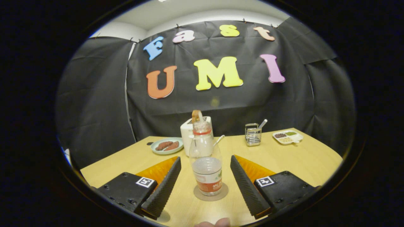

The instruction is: Take the bottle from table, then pour the juice into the cup, finally place the bottle on the coaster

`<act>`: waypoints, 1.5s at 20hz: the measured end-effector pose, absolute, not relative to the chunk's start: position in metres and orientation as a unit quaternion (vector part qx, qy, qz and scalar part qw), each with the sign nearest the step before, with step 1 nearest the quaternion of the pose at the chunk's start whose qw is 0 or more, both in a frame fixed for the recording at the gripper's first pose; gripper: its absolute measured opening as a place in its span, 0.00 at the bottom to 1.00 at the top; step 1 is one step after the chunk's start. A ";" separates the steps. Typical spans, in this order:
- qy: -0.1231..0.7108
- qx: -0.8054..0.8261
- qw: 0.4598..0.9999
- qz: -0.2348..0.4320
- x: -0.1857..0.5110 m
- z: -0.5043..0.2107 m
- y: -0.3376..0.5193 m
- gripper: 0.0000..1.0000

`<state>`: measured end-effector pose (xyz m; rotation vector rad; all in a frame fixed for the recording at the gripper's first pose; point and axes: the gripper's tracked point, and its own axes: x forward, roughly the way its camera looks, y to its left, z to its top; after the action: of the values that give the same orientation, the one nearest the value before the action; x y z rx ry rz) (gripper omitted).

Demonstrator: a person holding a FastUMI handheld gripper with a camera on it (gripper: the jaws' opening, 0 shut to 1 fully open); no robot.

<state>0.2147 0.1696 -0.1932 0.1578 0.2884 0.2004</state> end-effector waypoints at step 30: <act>-0.037 0.012 0.999 0.009 0.012 0.000 0.125 1.00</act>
<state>0.0124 0.1249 0.0003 0.0243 -0.0734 0.0185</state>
